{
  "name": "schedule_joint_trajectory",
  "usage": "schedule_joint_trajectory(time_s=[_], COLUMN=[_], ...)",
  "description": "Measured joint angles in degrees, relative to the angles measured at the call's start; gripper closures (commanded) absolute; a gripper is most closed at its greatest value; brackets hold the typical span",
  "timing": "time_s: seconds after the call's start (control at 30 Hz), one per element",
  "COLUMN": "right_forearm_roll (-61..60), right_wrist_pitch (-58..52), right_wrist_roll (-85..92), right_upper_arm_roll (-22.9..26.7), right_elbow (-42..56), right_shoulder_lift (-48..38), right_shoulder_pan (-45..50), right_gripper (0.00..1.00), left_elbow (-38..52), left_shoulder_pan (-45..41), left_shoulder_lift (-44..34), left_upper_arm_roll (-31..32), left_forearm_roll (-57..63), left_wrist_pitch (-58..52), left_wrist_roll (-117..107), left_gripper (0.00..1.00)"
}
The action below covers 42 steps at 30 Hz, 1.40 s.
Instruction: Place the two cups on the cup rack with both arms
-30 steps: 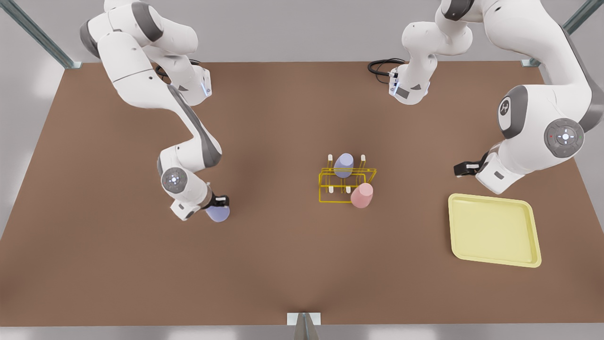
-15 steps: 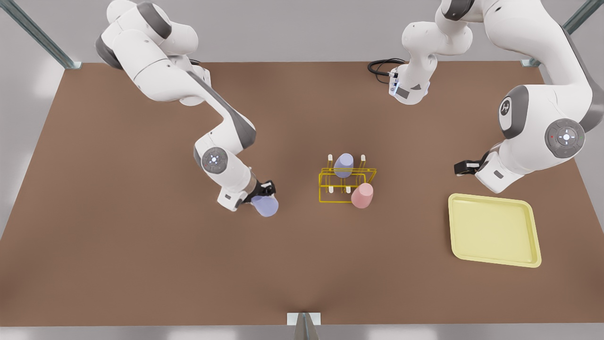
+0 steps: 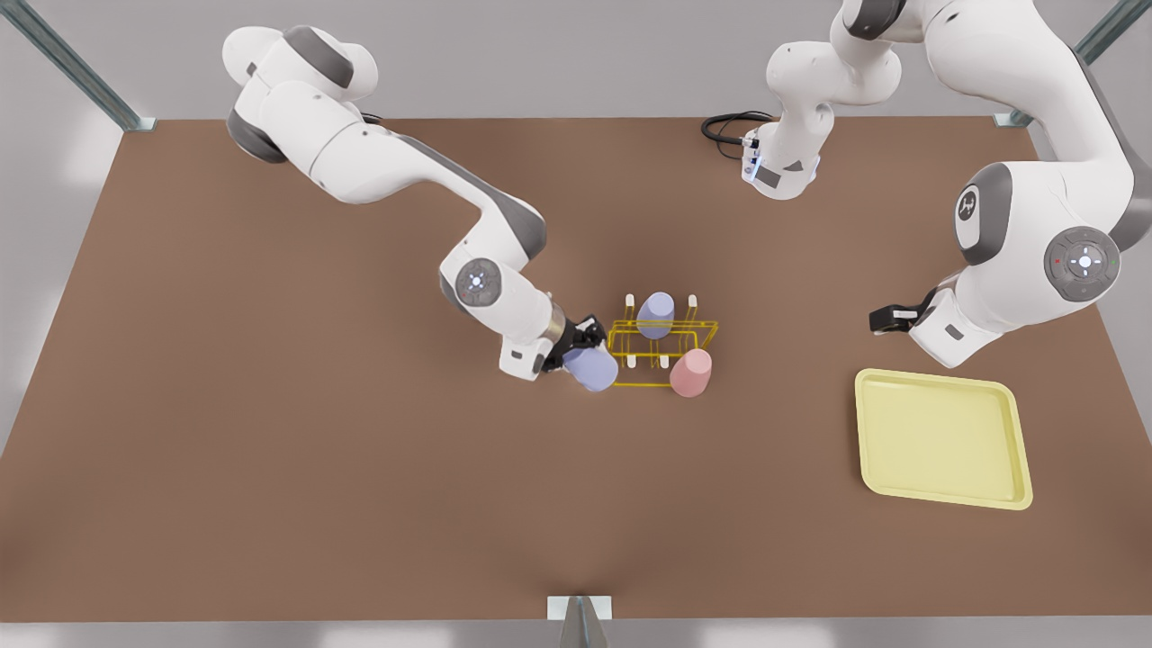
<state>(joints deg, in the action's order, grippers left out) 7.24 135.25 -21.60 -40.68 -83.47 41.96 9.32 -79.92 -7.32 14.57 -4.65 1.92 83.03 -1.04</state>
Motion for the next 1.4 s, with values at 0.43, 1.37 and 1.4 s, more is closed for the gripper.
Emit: schedule_joint_trajectory(time_s=[0.43, 1.37, 1.4], right_forearm_roll=[0.2, -5.1, -5.1], right_wrist_pitch=[3.1, 2.9, 1.3], right_wrist_roll=[-0.8, 12.7, 13.0], right_upper_arm_roll=[-3.7, -8.3, -10.1], right_elbow=[0.8, 1.5, 2.7], right_shoulder_lift=[5.1, 5.4, 4.5], right_shoulder_pan=[1.4, -3.2, -6.5], right_gripper=[0.13, 0.0, 0.0], left_elbow=[0.1, 0.9, 0.9], left_shoulder_pan=[0.1, -0.4, -0.4], left_shoulder_lift=[0.0, -0.1, -0.1], left_upper_arm_roll=[0.0, 0.2, 0.2], left_forearm_roll=[0.2, 0.5, 0.5], left_wrist_pitch=[0.0, -1.1, -1.2], left_wrist_roll=[0.4, 0.7, 0.7], left_gripper=[0.0, 0.0, 0.0])
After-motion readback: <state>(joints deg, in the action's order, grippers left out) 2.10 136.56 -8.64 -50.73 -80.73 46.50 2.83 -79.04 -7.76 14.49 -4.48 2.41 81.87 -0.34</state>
